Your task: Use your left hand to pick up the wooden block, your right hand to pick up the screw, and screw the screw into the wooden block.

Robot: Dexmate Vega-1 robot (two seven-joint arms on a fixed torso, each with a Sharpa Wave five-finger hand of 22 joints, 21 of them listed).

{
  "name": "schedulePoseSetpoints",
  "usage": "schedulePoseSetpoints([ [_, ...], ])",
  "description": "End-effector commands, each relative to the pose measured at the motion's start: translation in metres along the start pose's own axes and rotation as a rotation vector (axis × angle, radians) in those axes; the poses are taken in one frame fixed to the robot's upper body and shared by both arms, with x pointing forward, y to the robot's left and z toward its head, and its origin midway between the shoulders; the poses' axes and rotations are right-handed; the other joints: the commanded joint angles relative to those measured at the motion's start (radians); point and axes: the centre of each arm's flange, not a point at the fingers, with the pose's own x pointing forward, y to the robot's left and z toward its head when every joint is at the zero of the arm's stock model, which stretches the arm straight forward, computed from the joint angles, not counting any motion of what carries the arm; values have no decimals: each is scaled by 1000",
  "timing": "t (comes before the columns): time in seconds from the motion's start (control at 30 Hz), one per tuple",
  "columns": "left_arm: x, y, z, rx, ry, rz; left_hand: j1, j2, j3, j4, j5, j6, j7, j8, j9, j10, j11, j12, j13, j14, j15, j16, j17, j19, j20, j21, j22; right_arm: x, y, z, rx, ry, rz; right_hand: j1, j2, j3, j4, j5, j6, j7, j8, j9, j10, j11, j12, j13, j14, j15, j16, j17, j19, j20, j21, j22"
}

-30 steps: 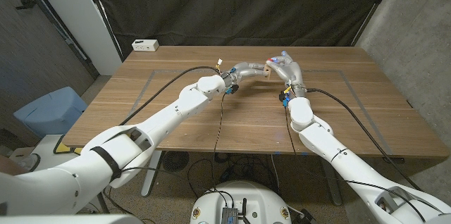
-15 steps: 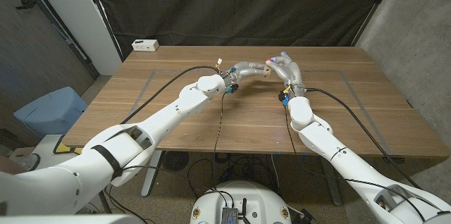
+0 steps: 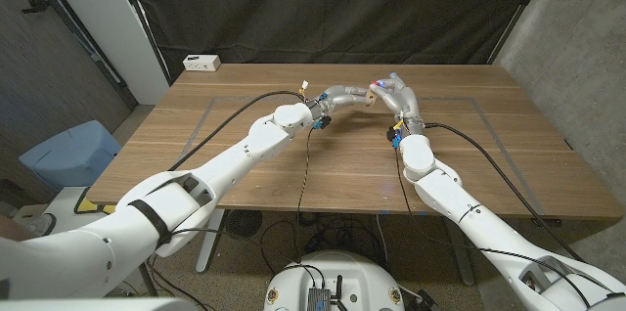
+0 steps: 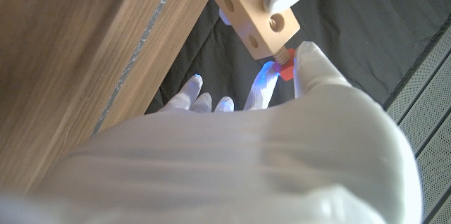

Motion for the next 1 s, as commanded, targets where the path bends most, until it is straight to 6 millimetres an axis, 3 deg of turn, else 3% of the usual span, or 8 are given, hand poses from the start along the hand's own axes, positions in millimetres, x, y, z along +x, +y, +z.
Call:
schedulePoseSetpoints([
  [0.03,1,1,-2,-4,1,8,4,3,7,-1,4,10,-3,6,5,9,-3,5,0,14,-51,8,3,4,2,7,2,1,0,0,3,-1,-6,-7,-2,4,-1,5,-2,1,4,4,-3,5,-3,5,3,3,-2,3,3,-2,-2,3],
  [1.0,-1,-1,-4,-26,-5,30,13,-2,8,-4,2,59,-13,18,3,55,-4,11,-12,34,-72,12,2,19,-11,10,2,-1,-1,2,6,-10,-14,-7,0,5,0,5,-4,6,8,0,-5,2,-1,5,2,1,-2,4,3,-1,-2,3],
])
